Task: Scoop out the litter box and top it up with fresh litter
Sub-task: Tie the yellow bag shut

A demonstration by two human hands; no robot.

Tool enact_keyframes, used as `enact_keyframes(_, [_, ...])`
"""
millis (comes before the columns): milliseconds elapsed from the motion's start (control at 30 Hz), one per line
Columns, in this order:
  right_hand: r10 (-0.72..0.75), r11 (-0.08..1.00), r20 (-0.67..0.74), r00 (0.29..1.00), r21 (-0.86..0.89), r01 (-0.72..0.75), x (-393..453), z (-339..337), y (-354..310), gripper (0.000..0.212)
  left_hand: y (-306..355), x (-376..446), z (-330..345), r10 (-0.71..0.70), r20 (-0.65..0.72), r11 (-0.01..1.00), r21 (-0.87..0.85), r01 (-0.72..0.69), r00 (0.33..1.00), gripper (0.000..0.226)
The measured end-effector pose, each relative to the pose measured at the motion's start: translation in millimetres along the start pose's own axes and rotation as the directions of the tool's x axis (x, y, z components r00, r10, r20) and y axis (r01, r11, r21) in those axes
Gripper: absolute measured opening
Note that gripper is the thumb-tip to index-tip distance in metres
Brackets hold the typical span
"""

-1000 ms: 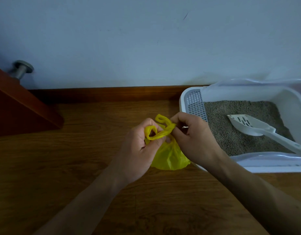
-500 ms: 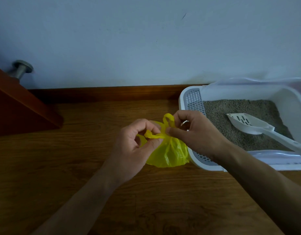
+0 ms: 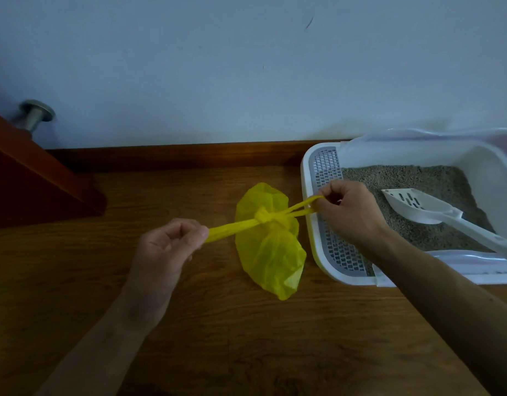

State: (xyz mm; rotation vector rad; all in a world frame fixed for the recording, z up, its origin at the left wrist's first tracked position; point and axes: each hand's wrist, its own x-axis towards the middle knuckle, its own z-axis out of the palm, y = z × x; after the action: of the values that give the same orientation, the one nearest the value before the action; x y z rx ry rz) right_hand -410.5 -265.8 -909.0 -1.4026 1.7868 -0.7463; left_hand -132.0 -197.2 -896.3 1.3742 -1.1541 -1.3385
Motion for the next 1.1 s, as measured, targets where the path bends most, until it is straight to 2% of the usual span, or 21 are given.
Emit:
enact_keyframes(67, [0.031, 0.998, 0.05, 0.998, 0.049, -0.033, -2, 1, 4, 0.013, -2, 1, -4, -0.067, -0.026, 0.997, -0.043, 0.066, 0.997, 0.043])
enact_keyframes(167, [0.025, 0.98, 0.173, 0.985, 0.19, -0.058, -8, 1, -4, 0.019, 4, 2, -4, -0.1, 0.02, 0.985, -0.137, 0.102, 0.995, 0.042])
enact_keyframes(300, [-0.049, 0.917, 0.34, 0.939, 0.389, -0.093, -14, -6, -17, 0.02, 14, 6, 0, -0.044, 0.121, 0.951, -0.3, 0.079, 0.992, 0.036])
enact_keyframes(400, [-0.129, 0.858, 0.379, 0.916, 0.507, -0.089, -20, -8, -22, 0.018, 18, 8, 5, 0.014, 0.186, 0.91, -0.409, 0.065, 0.983, 0.031])
enact_keyframes(467, [-0.189, 0.802, 0.395, 0.899, 0.59, -0.09, -23, -8, -26, 0.019, 22, 10, 10, 0.065, 0.206, 0.905, -0.424, 0.029, 0.976, 0.032])
enact_keyframes(567, [-0.271, 0.747, 0.408, 0.872, 0.66, -0.076, -29, -6, -33, 0.027, 28, 14, 17, 0.13, 0.207, 0.927, -0.372, -0.045, 0.97, 0.034])
enact_keyframes(767, [-0.327, 0.818, 0.239, 0.914, 0.556, 0.147, -28, 5, -42, 0.024, 36, 24, 40, 0.15, 0.12, 0.982, -0.132, -0.134, 0.981, 0.052])
enact_keyframes(933, [-0.383, 0.812, 0.102, 0.918, 0.51, 0.282, -32, 7, -48, 0.011, 41, 25, 53, 0.344, 0.053, 0.937, 0.039, -0.346, 0.937, 0.047])
enact_keyframes(1000, [-0.37, 0.819, 0.087, 0.925, 0.501, 0.28, -31, 9, -47, 0.015, 41, 25, 57, 0.386, 0.022, 0.916, 0.108, -0.386, 0.922, 0.047])
enact_keyframes(1100, [-0.282, 0.824, 0.066, 0.957, 0.527, 0.207, -31, 11, -45, 0.027, 37, 24, 60, 0.369, -0.006, 0.916, 0.173, -0.362, 0.93, 0.043])
